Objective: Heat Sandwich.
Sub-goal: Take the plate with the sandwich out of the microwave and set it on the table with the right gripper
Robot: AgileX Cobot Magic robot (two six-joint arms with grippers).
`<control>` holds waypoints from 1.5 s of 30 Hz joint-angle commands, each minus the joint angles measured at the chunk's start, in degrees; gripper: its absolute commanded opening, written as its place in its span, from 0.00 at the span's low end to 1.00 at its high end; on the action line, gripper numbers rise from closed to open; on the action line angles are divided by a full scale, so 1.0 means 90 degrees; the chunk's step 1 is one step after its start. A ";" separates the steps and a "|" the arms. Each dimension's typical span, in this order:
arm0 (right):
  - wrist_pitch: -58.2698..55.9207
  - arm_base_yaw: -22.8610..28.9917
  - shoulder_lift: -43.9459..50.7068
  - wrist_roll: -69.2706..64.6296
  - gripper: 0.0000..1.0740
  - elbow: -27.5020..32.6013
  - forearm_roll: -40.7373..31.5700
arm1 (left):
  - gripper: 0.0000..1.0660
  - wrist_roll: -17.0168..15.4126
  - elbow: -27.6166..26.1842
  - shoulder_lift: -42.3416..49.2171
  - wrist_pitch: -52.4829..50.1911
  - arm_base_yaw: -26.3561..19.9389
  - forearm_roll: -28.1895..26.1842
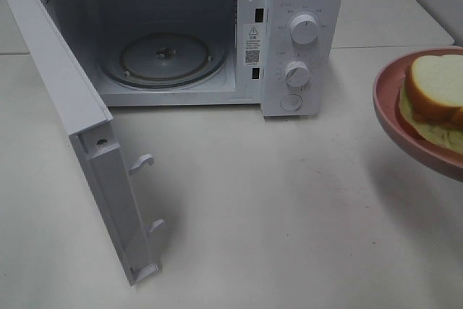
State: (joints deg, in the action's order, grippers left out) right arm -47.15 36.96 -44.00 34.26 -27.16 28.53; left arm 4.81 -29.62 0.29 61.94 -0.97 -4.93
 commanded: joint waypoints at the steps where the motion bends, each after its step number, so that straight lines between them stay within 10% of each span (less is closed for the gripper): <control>1: -0.0108 -0.0013 0.0076 -0.0592 0.01 -0.0019 0.0350 | 0.91 -0.0019 0.0006 0.0038 -0.0076 -0.0013 -0.0013; 21: -0.0910 -0.0013 -0.0076 -0.3540 0.00 -0.0025 0.1210 | 0.91 -0.0019 0.0006 0.0038 -0.0076 -0.0013 -0.0013; 45: -0.1547 -0.0013 -0.2948 -0.7245 0.00 -0.1070 0.1732 | 0.91 -0.0019 0.0006 0.0038 -0.0076 -0.0013 -0.0013</control>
State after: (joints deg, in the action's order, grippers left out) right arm -59.19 36.96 -69.04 -28.07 -35.70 41.71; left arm 4.81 -29.62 0.29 61.94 -0.97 -4.93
